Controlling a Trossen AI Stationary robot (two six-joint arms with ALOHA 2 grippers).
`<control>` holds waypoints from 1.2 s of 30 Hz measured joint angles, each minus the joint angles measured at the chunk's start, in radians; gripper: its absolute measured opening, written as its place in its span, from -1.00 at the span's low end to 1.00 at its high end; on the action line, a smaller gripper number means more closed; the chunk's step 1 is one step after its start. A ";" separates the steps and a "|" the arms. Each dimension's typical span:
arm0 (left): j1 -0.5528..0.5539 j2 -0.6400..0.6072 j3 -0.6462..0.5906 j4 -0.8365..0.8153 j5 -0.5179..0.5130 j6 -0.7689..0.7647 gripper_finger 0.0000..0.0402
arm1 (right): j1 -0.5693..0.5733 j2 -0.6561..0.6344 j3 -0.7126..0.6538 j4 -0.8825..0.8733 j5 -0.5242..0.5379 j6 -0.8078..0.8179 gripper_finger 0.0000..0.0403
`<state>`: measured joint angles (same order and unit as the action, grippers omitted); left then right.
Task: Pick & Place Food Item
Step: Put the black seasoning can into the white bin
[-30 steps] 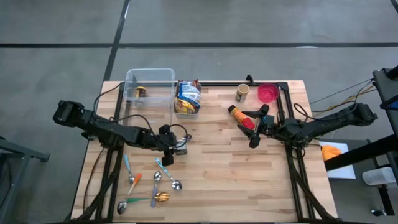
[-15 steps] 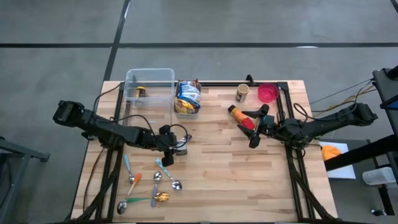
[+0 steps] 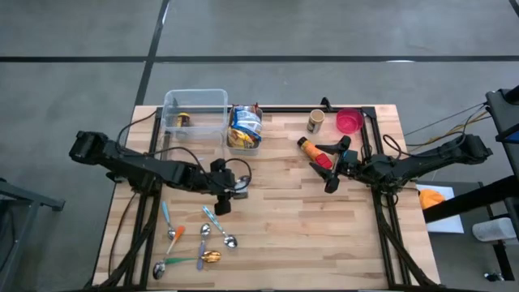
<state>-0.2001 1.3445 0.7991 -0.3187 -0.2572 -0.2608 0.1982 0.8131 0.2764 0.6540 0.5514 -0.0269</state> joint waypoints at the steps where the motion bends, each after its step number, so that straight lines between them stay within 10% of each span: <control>1: 0.000 0.000 0.029 -0.040 -0.017 0.000 -0.32 | 0.000 0.000 0.000 0.000 0.000 0.000 0.51; 20: 0.090 -0.065 0.466 -0.658 -0.470 -0.273 -0.32 | 0.000 0.000 0.000 0.000 0.000 0.000 0.51; 36: 0.641 -0.177 0.439 -0.690 -0.338 -0.266 -0.32 | 0.000 0.000 0.001 -0.015 0.000 0.000 0.51</control>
<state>0.4412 1.1671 1.2381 -1.0084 -0.5950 -0.5269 0.1982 0.8131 0.2771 0.6390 0.5510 -0.0269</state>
